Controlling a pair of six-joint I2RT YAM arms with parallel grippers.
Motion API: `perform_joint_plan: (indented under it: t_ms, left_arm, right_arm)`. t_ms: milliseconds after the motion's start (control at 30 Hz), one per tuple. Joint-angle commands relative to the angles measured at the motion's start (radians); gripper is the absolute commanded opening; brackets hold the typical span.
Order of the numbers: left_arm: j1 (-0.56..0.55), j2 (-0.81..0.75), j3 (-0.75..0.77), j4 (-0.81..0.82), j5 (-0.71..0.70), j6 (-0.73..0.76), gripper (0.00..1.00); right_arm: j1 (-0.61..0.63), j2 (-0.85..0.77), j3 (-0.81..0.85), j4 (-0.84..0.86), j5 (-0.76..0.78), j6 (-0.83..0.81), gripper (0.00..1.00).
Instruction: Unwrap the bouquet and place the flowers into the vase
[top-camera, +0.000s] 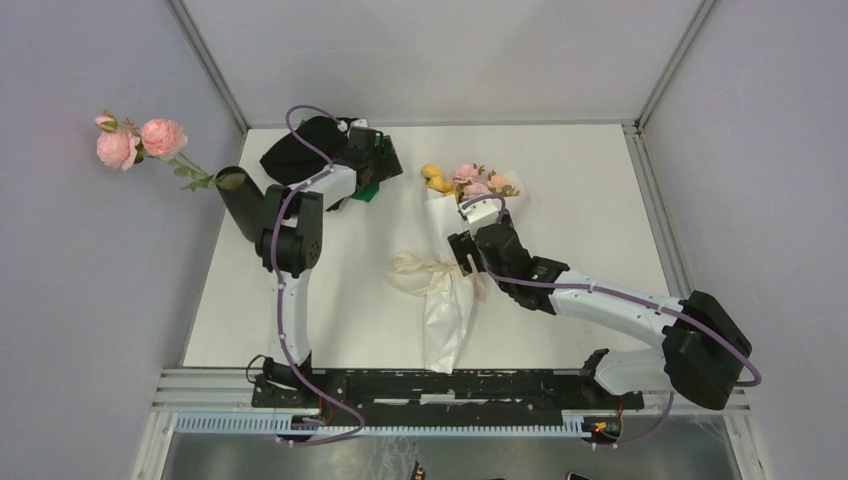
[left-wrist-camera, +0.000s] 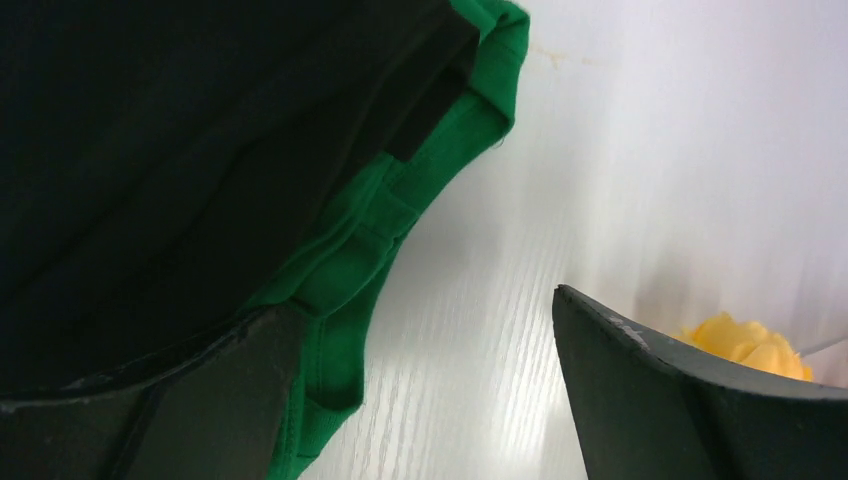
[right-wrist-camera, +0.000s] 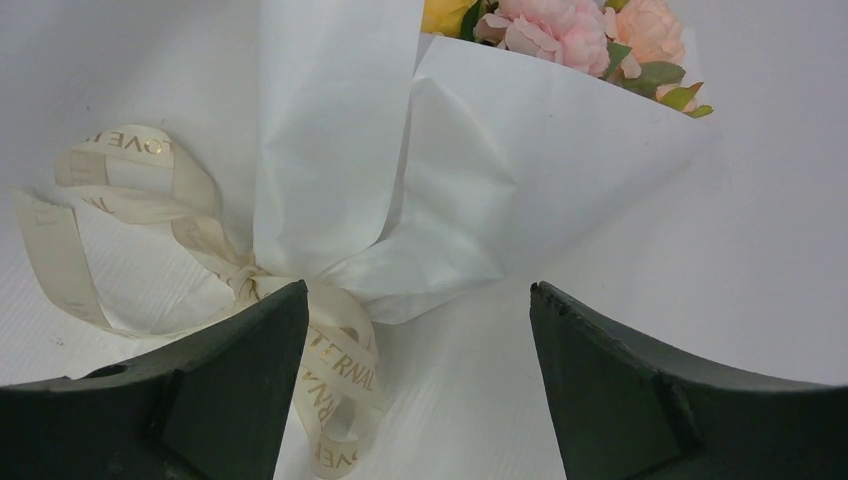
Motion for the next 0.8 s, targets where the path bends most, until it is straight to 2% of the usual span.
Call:
perform_joint_plan:
  t_ms: [0, 133, 300, 400, 500, 533, 567, 633, 667, 700, 767]
  left_arm:
    - [0.056, 0.065, 0.082, -0.045, 0.032, -0.039, 1.0]
    - [0.088, 0.077, 0.131, -0.036, 0.058, -0.024, 1.0]
    - [0.054, -0.012, 0.033, 0.097, 0.095, -0.008, 0.99]
    - [-0.007, -0.073, -0.007, 0.153, 0.083, 0.077, 1.0]
    - [-0.093, -0.134, -0.015, 0.15, -0.001, 0.171, 1.0]
    - [-0.116, -0.152, -0.013, 0.144, -0.021, 0.194, 1.0]
    - [-0.136, -0.17, -0.012, 0.132, -0.028, 0.213, 1.0]
    - [-0.164, -0.212, -0.02, 0.117, -0.034, 0.216, 1.0]
    - [-0.175, -0.24, -0.04, 0.119, -0.031, 0.211, 1.0]
    - [-0.186, -0.267, -0.069, 0.125, -0.03, 0.206, 1.0]
    - [-0.201, -0.326, -0.153, 0.141, -0.023, 0.187, 1.0]
  right_arm:
    - [-0.005, -0.038, -0.021, 0.018, 0.011, -0.009, 0.87]
    - [-0.007, -0.035, -0.038, 0.032, 0.016, -0.013, 0.87]
    - [-0.009, -0.003, -0.048, 0.063, 0.04, -0.003, 0.87]
    - [0.009, -0.009, -0.033, 0.026, 0.168, 0.008, 0.87]
    - [0.025, -0.066, -0.067, 0.036, 0.338, 0.011, 0.87]
    - [0.024, -0.091, -0.082, 0.043, 0.378, 0.017, 0.89]
    - [0.025, -0.11, -0.101, 0.055, 0.413, 0.024, 0.97]
    - [0.018, -0.135, -0.123, 0.047, 0.465, 0.11, 0.98]
    - [0.006, -0.135, -0.128, 0.022, 0.473, 0.163, 0.98]
    - [-0.013, -0.128, -0.128, 0.031, 0.423, 0.151, 0.98]
    - [-0.033, -0.095, -0.104, 0.046, 0.317, 0.09, 0.9]
